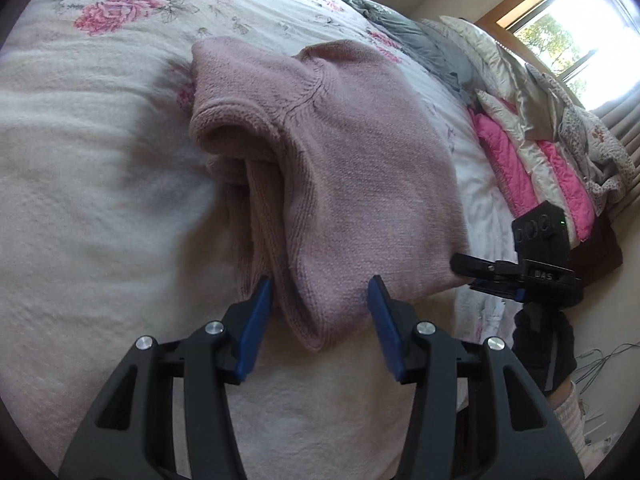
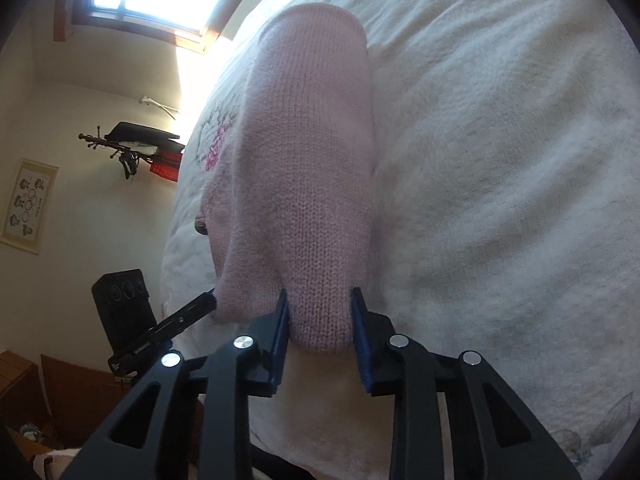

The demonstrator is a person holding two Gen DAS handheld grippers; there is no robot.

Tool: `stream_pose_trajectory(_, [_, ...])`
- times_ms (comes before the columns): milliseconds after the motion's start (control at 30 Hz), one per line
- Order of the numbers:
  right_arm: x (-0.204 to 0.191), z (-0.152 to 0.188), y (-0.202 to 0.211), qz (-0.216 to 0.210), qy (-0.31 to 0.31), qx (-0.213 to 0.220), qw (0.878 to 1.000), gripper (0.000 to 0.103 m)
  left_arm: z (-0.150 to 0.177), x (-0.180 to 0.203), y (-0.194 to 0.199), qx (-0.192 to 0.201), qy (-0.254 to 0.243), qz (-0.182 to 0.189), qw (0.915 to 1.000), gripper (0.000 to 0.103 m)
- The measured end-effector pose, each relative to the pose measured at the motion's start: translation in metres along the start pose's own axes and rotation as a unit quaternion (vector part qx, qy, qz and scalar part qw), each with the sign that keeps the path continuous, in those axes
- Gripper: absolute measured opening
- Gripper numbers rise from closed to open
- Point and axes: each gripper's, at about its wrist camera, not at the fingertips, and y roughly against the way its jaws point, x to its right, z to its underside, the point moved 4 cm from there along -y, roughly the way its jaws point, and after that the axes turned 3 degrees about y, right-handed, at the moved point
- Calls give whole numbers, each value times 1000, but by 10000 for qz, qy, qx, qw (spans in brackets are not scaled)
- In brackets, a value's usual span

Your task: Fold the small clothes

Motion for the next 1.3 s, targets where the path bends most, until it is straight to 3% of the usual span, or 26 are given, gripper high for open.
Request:
stream_pose_trajectory(133, [-7, 6, -3, 353, 190, -18, 9992, 27, 5, -13, -9, -103, 23, -320, 9994, 50])
stream_pose_trajectory(233, [-3, 10, -9, 560, 140, -39, 9983, 27, 10, -23, -14, -183, 167, -330, 9991, 50])
stream_pose_trajectory(433, [5, 15, -20, 854, 69, 27, 9963, 30, 13, -21, -17, -120, -60, -523, 9985, 50])
stream_pose_trajectory(500, [1, 16, -19, 910, 73, 102, 9958, 33, 14, -21, -15, -132, -4, -535, 9985, 50])
stream_pose_trajectory(600, [-12, 20, -12, 1257, 217, 266, 9915, 54, 18, -17, -4, -101, 49, -597, 9982, 51])
stream_pose_trajectory(667, [-20, 25, -3, 1719, 362, 422, 9835, 84, 22, -7, 3, -84, -45, -734, 9973, 53])
stream_pose_trajectory(767, [-35, 33, 8, 2391, 614, 603, 9672, 89, 27, 2, 16, -12, -110, -888, 9960, 66])
stream_pose_trajectory(833, [-41, 38, 13, 2751, 672, 635, 9570, 96, 30, 9, 24, 76, -138, -1000, 9949, 66])
stream_pose_trajectory(967, [-62, 50, 19, 3291, 936, 726, 9368, 98, 35, 25, 39, 205, -211, -1376, 9901, 73])
stream_pose_trajectory(1067, [-76, 58, 25, 3470, 1152, 807, 9273, 99, 37, 33, 52, 367, -210, -1530, 9873, 75])
stream_pose_trajectory(1300, [-110, 71, 36, 3667, 1270, 956, 9167, 99, 44, 41, 75, 483, -156, -1845, 9815, 79])
